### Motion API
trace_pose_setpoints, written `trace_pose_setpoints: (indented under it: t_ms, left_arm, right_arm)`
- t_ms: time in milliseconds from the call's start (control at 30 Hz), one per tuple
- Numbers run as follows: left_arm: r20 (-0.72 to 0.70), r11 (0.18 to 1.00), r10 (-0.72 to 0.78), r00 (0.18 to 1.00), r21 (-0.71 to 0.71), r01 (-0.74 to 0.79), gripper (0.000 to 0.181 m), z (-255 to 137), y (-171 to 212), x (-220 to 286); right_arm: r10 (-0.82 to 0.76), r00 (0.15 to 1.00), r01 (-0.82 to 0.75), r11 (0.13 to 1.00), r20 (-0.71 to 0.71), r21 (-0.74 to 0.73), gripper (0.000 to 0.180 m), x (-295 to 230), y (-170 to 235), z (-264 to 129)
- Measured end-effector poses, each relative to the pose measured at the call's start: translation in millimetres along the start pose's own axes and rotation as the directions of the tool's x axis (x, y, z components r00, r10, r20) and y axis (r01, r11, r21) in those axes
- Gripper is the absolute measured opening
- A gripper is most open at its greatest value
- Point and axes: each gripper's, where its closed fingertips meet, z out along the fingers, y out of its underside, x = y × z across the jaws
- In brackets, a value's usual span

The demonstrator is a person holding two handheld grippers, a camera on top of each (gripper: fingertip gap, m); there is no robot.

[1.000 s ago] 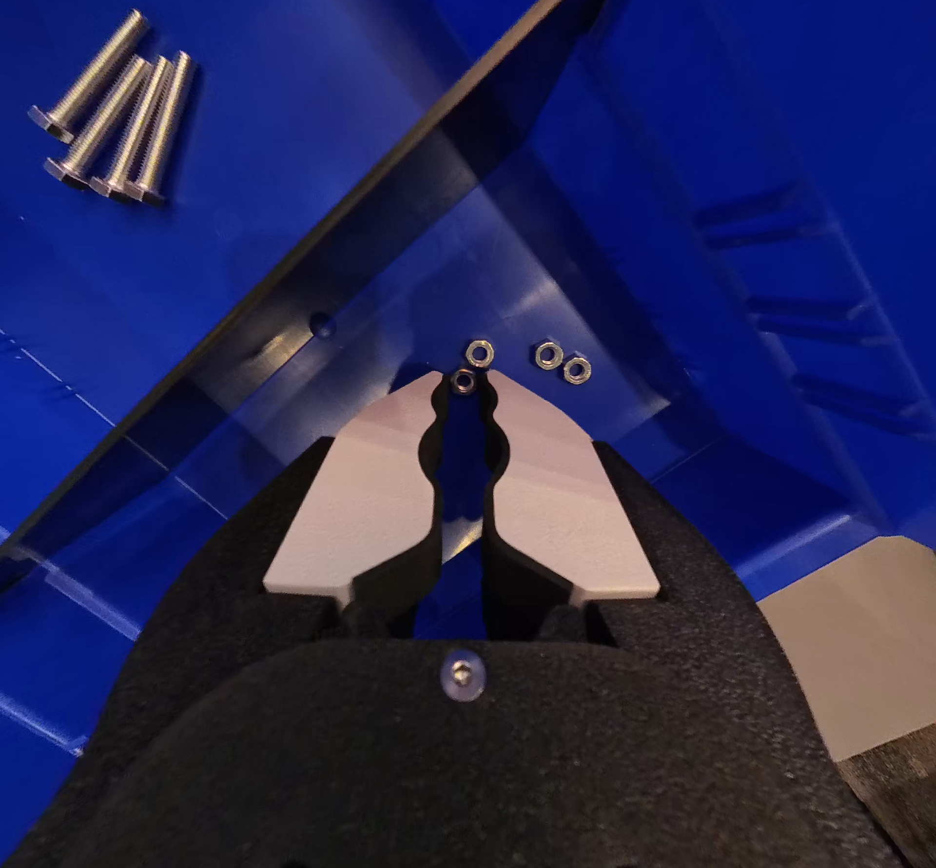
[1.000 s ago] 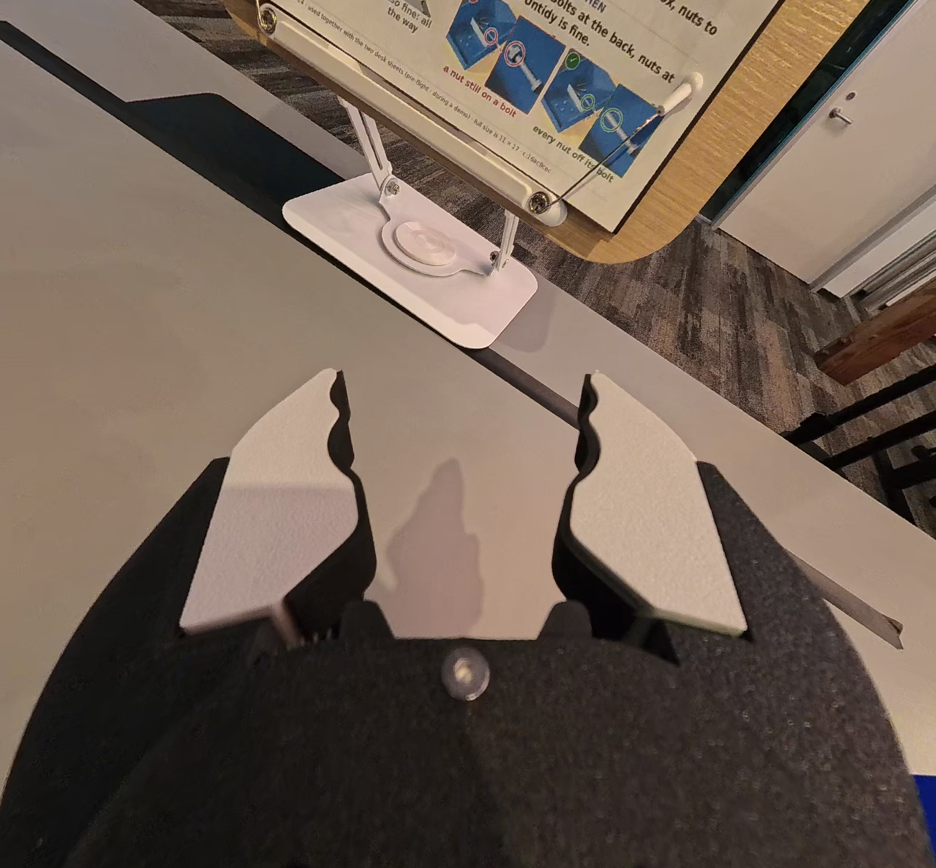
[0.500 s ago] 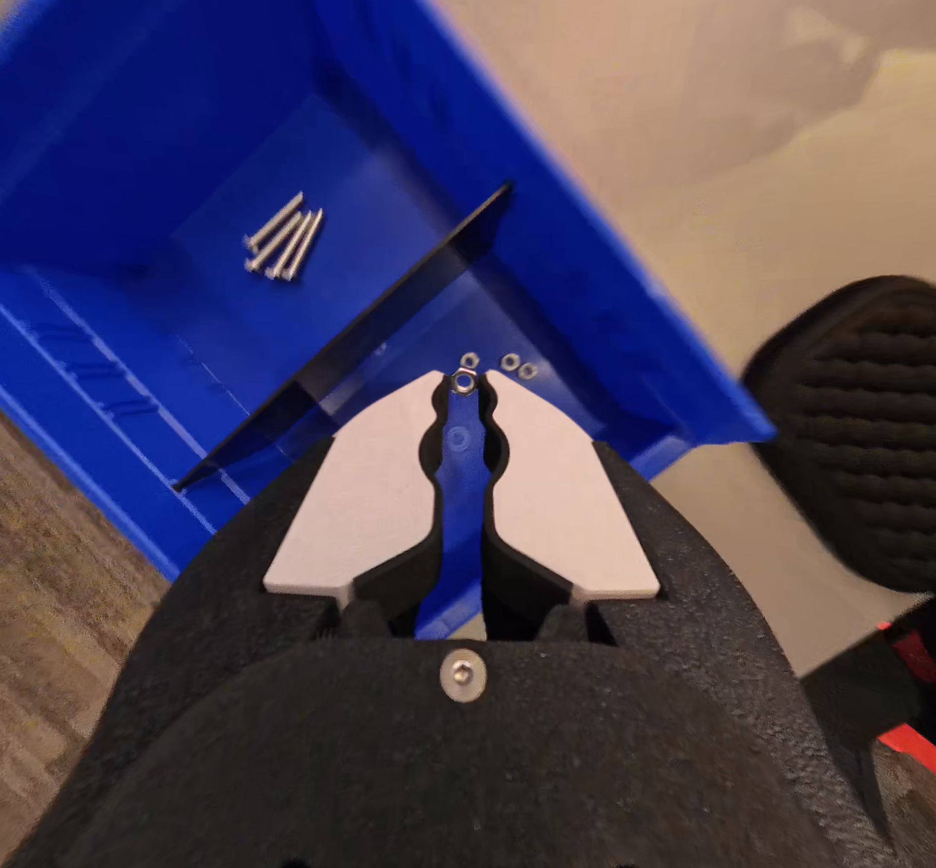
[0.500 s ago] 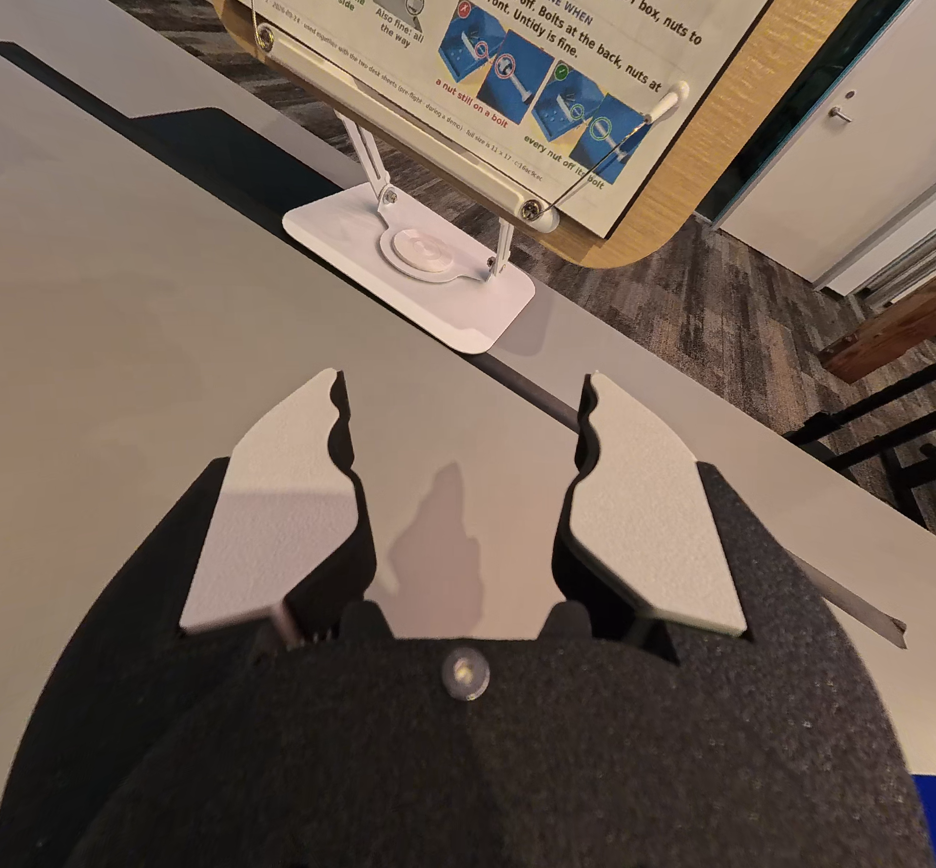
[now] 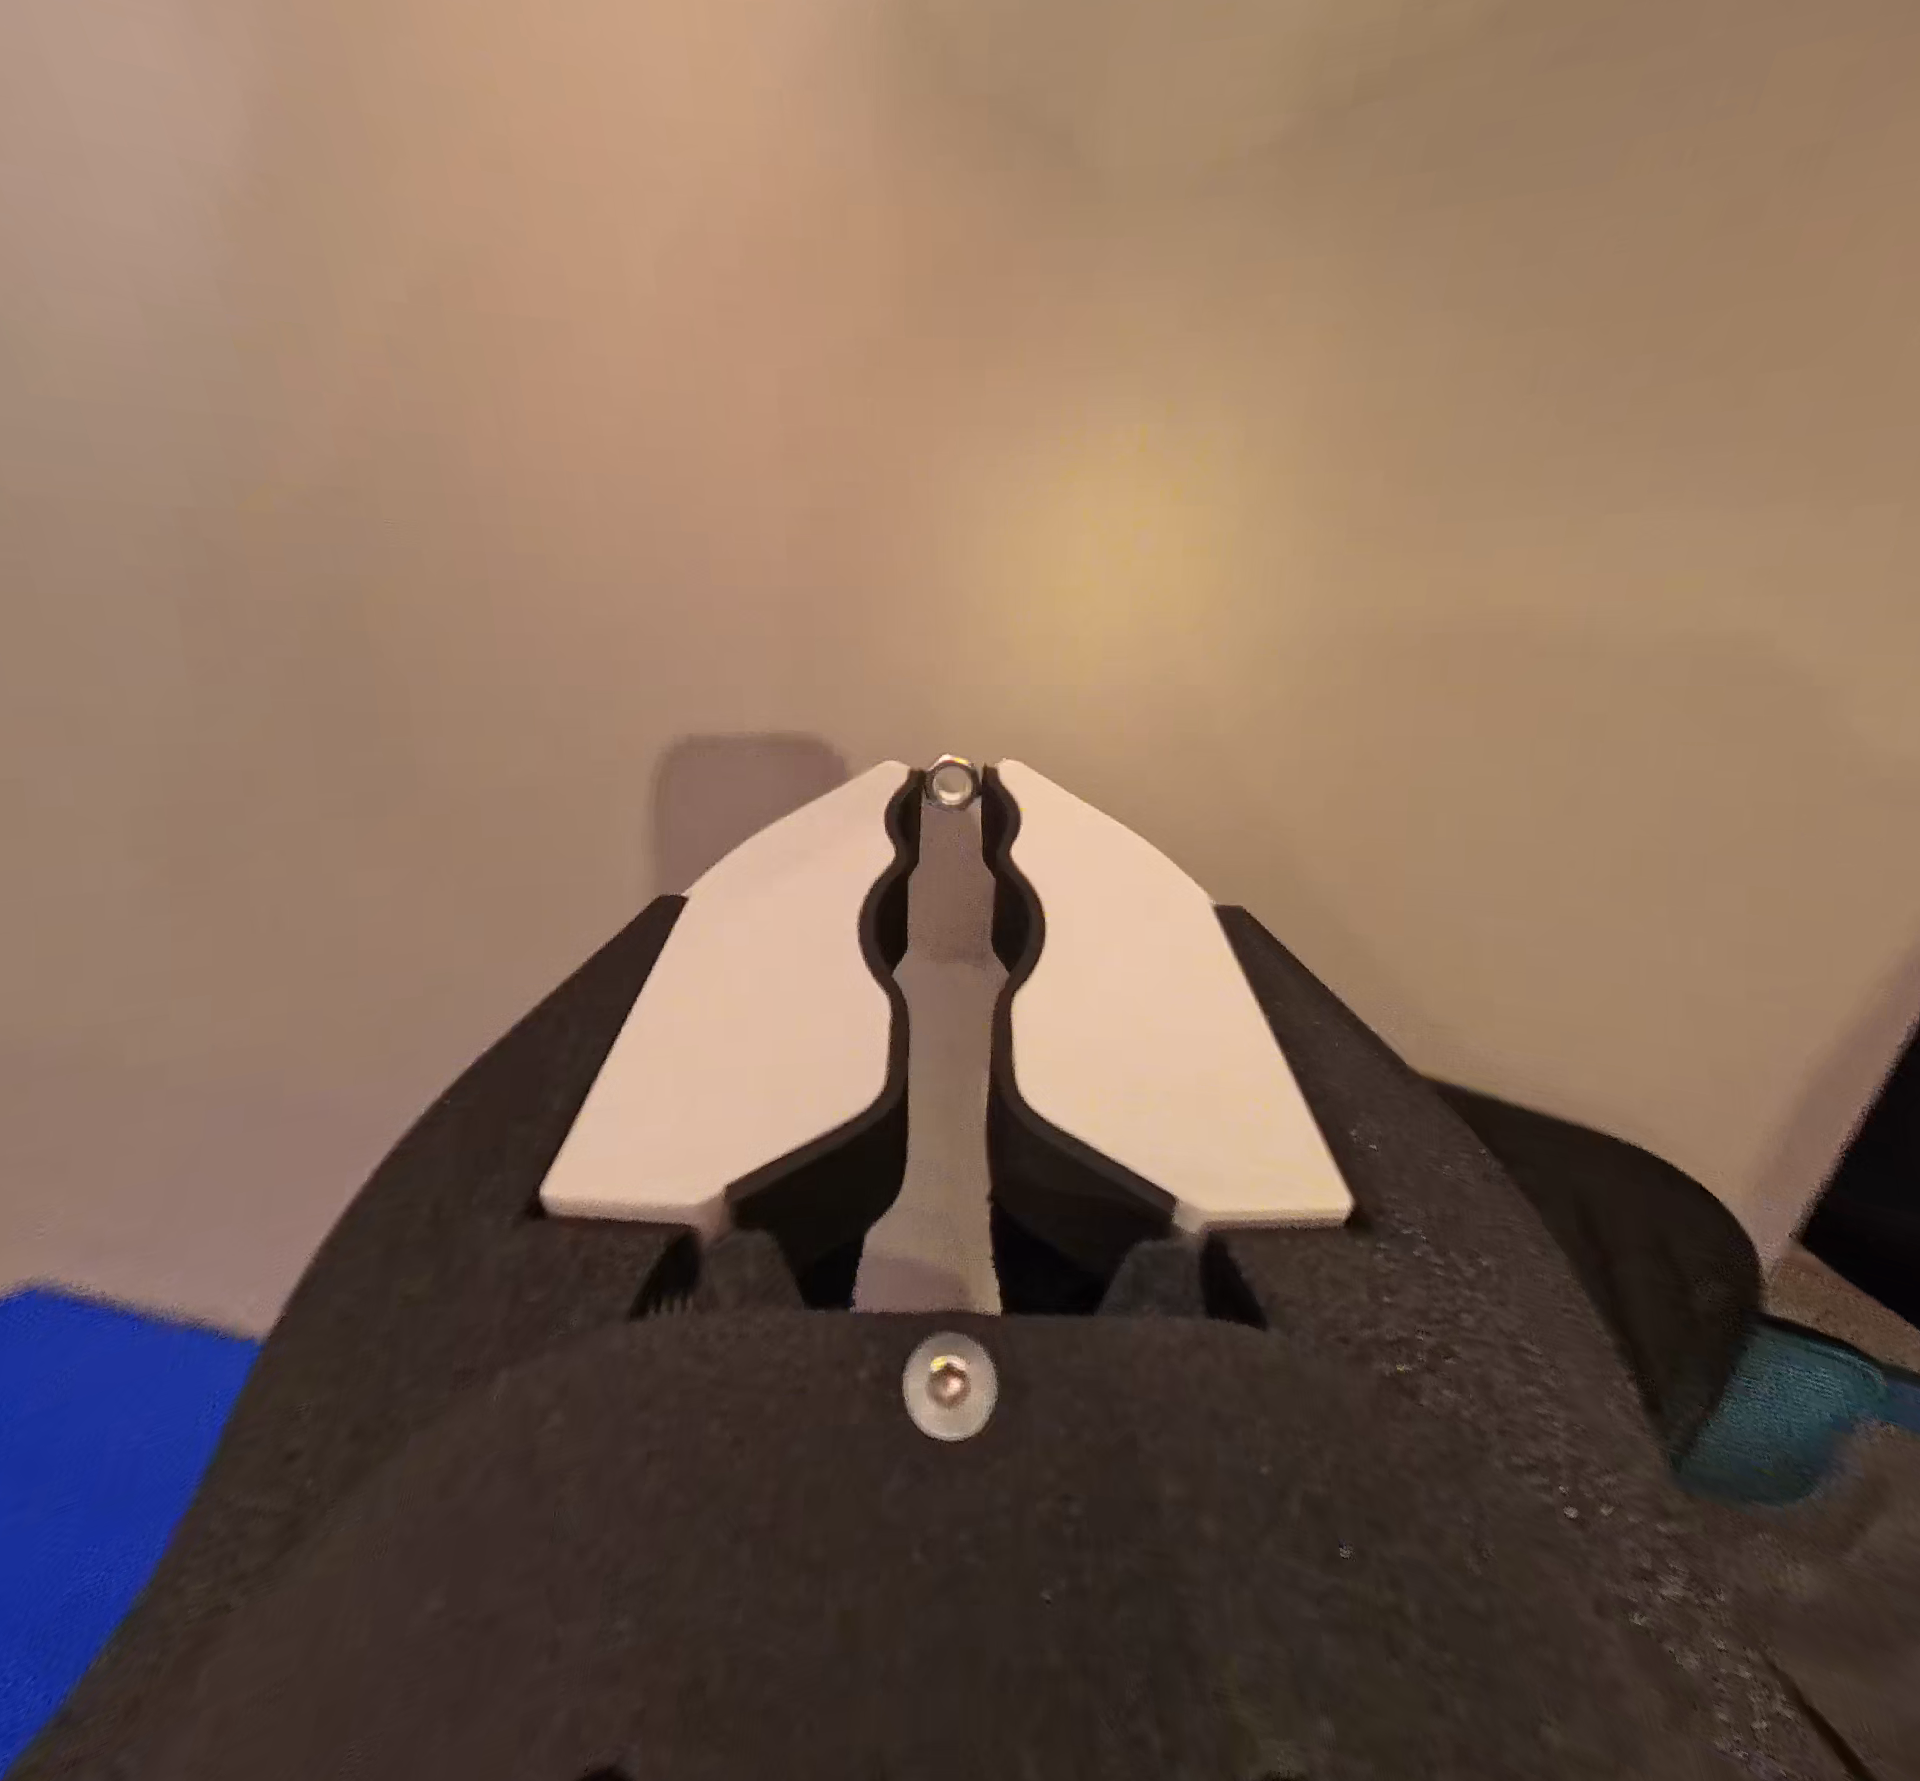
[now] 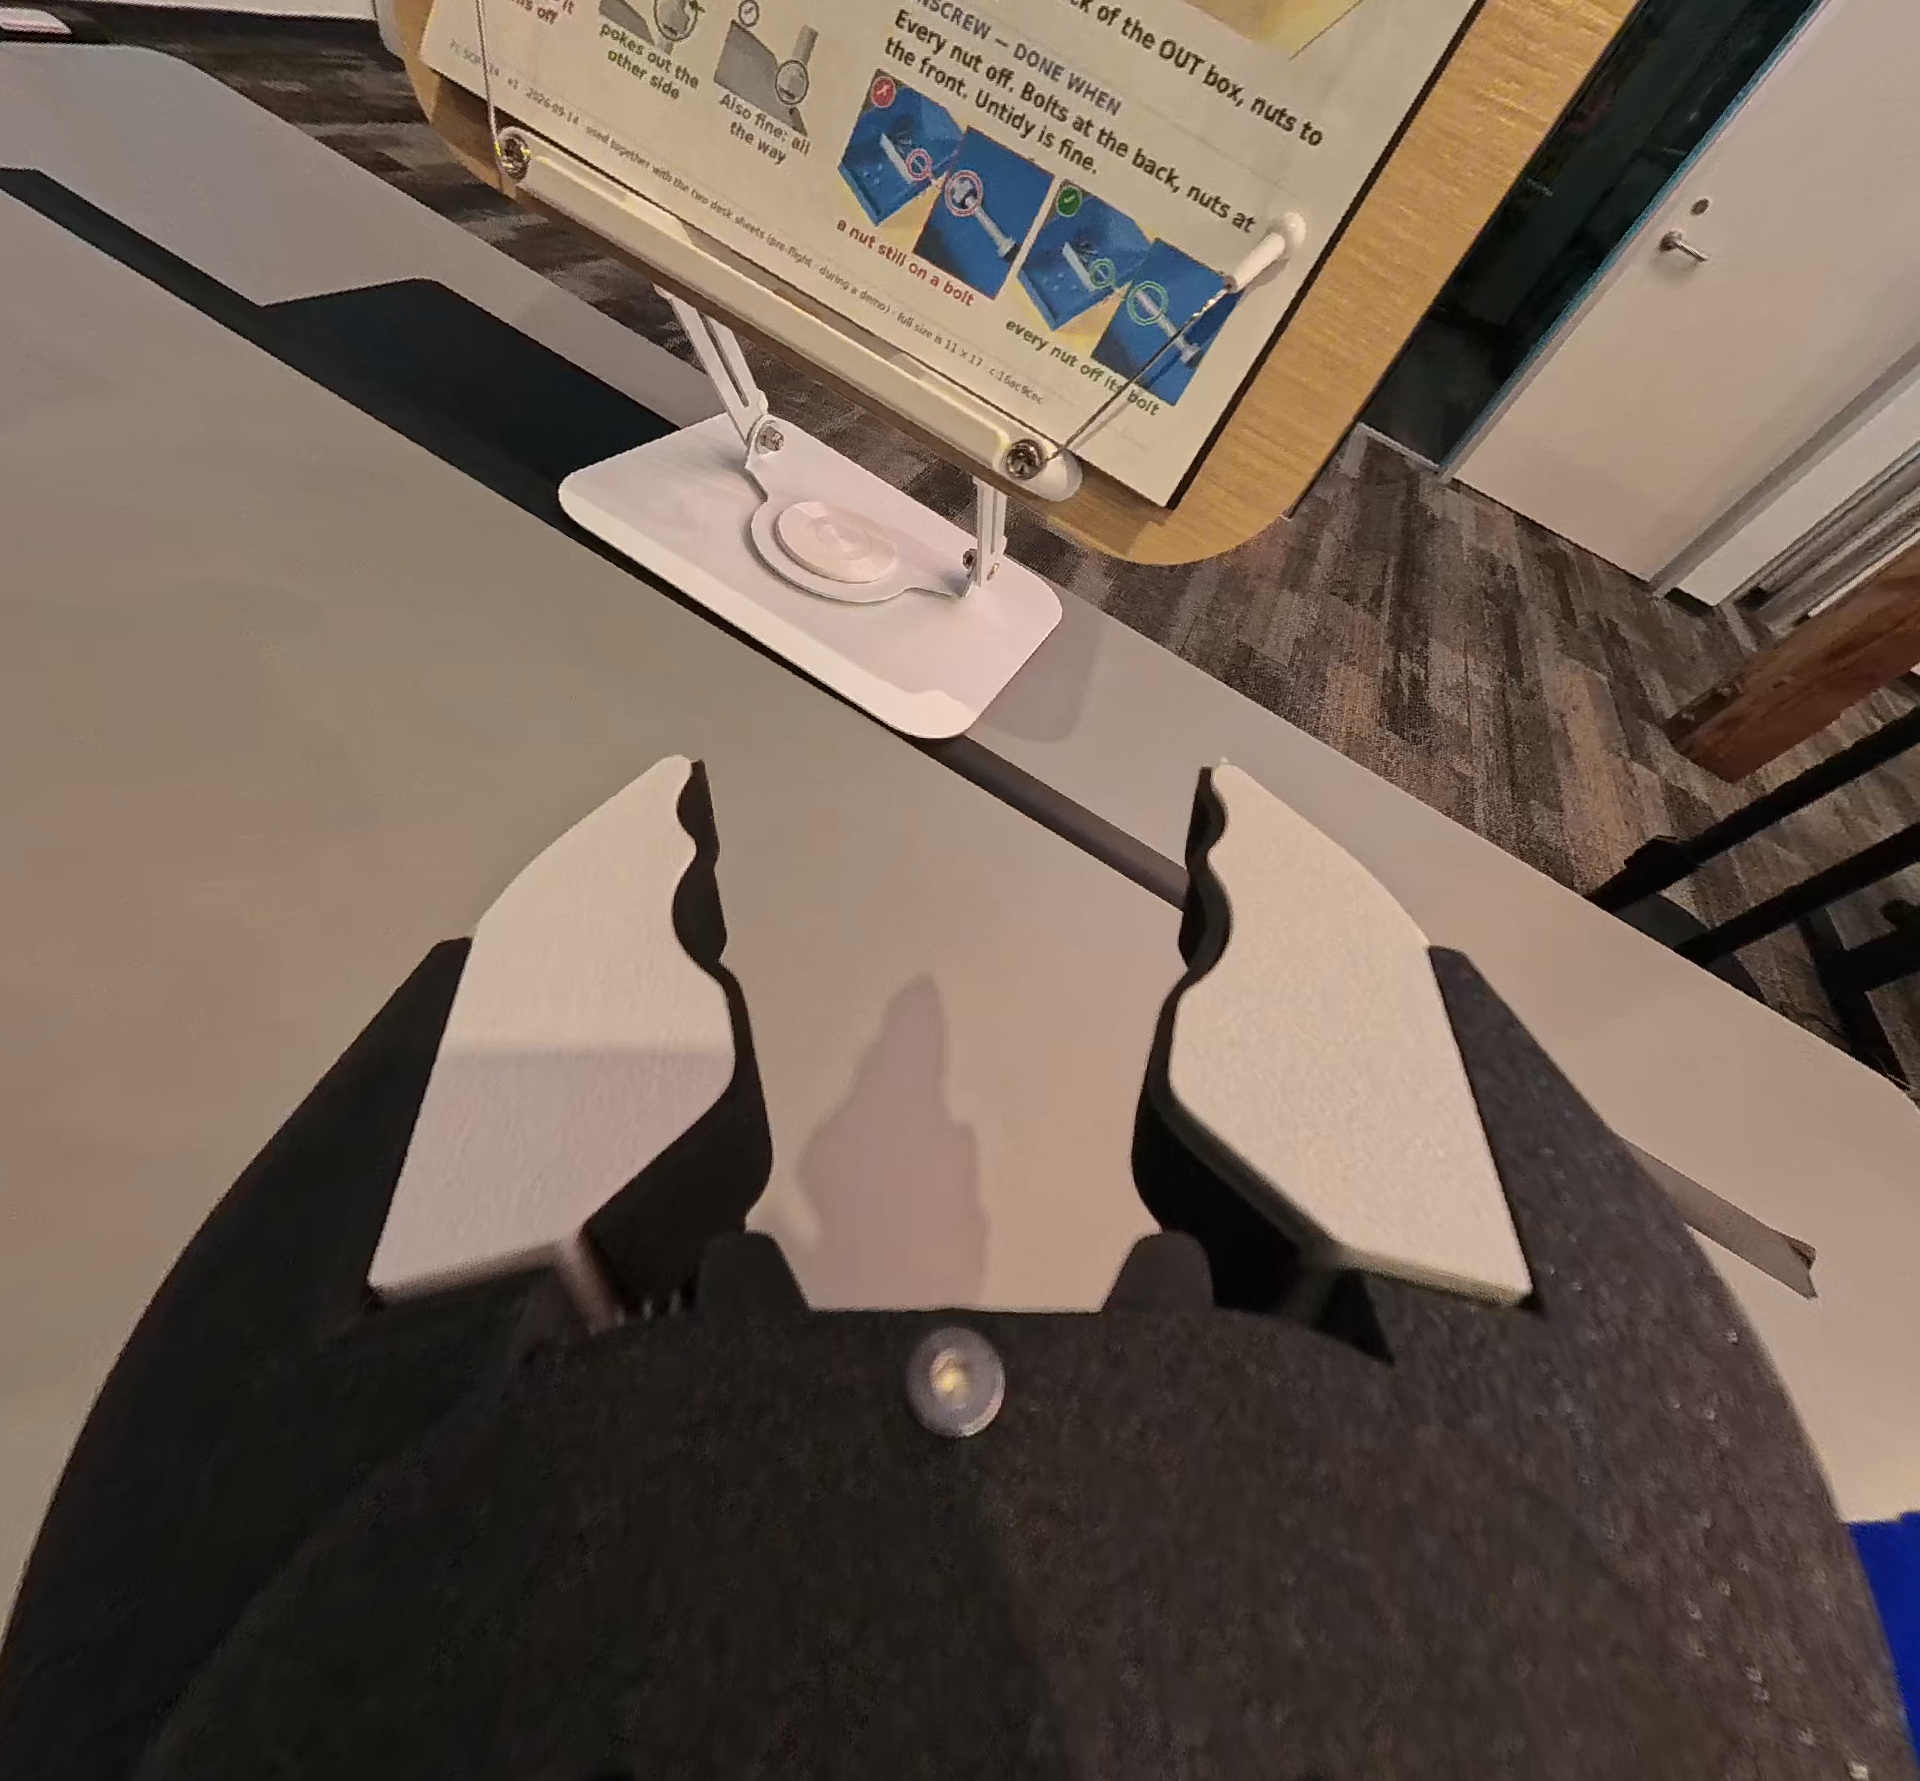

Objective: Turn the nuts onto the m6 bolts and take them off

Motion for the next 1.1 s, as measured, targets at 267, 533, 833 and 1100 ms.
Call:
trace_pose_setpoints:
  t_ms: [267,533,833,1100]
  left_arm:
    - [0.009,0.989,0.085,0.996,-0.122,-0.083,0.011,56.4,-14.0,-0.6]
    - [-0.001,0.978,0.103,0.995,-0.183,-0.101,0.011,66.4,-0.8,-1.2]
    - [-0.017,0.988,0.061,0.998,-0.139,-0.063,0.025,63.7,-5.8,-2.0]
    - [0.02,0.989,-0.065,0.998,0.135,0.062,0.028,-60.6,-29.4,-26.5]
  right_arm:
    - [0.029,1.0,-0.029,1.0,-0.001,0.006,0.086,11.5,1.6,-2.1]
    - [0.048,0.999,-0.048,0.999,-0.009,0.008,0.086,20.4,3.7,-2.9]
    - [0.054,0.998,-0.054,0.999,-0.015,-0.001,0.086,25.4,8.1,-2.8]
    - [0.05,0.999,-0.05,0.999,-0.023,-0.007,0.086,30.4,10.0,-6.1]
